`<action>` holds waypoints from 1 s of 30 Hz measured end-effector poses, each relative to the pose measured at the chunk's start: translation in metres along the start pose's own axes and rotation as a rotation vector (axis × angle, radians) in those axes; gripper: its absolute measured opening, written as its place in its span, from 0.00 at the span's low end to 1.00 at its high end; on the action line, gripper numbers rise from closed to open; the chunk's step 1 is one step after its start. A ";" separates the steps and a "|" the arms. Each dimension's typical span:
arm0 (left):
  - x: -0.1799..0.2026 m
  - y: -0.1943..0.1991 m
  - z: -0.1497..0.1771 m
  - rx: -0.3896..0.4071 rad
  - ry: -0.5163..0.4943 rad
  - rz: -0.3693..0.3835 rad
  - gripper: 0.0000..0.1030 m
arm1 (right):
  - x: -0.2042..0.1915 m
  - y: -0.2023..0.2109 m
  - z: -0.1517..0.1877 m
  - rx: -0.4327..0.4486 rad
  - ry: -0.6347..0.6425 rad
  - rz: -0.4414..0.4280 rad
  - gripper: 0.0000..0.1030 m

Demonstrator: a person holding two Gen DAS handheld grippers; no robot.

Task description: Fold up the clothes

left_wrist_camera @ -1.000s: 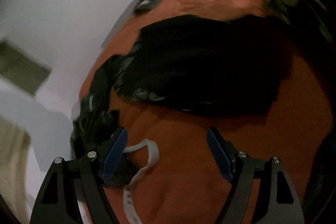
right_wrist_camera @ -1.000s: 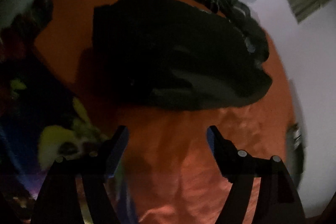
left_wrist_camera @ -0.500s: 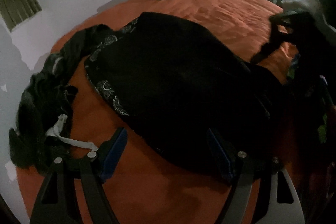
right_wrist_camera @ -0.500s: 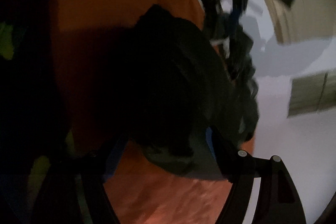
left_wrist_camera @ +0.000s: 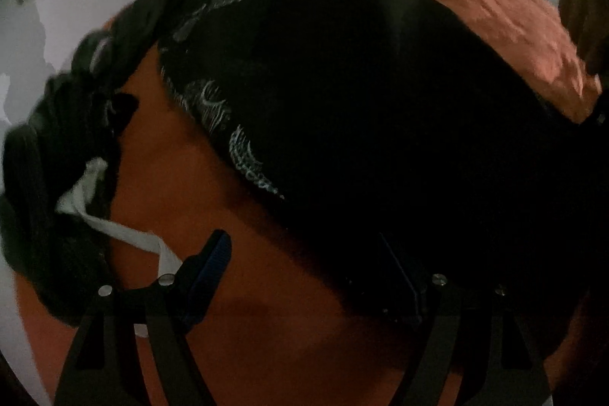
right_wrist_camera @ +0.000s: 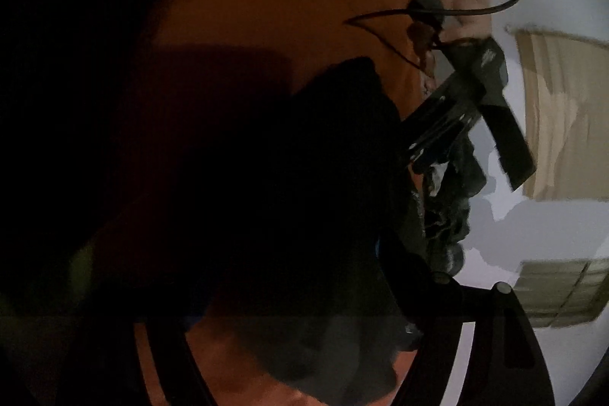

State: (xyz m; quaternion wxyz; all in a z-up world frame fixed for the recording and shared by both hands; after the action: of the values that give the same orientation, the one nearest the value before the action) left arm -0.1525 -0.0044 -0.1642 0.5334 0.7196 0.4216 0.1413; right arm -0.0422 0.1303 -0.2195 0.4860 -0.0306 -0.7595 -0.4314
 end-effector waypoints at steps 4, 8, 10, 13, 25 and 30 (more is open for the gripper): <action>-0.011 0.002 0.002 0.049 0.066 0.065 0.76 | -0.003 -0.003 -0.009 0.044 0.016 0.048 0.76; -0.030 0.009 0.000 0.097 0.156 0.107 0.76 | -0.009 0.008 -0.016 0.058 0.026 0.065 0.39; -0.042 0.018 -0.003 0.128 0.191 0.108 0.76 | 0.003 0.016 -0.021 0.031 -0.056 0.022 0.28; -0.054 0.038 -0.008 0.192 0.205 0.095 0.76 | 0.034 0.035 -0.030 -0.016 -0.240 -0.043 0.20; -0.041 0.119 -0.018 0.330 0.013 0.017 0.76 | 0.138 0.113 -0.055 0.021 -0.961 -0.347 0.18; -0.068 0.117 -0.014 0.321 0.116 -0.021 0.76 | 0.232 0.066 0.054 0.081 -1.609 -0.418 0.18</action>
State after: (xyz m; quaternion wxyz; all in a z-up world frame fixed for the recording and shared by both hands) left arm -0.1495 -0.0554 -0.0380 0.3876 0.7818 0.4763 0.1081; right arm -0.1722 0.1222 -0.0093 -0.2946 -0.1703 -0.8800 -0.3314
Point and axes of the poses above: each gripper's, at about its wrist camera, not at the fingertips, and y roughly against the way its jaws point, x to its right, z to its underside, the point moved 6 cm from there along -y, roughly the way its jaws point, and after that the axes turned 13 degrees about -y, right-handed, at the moved point
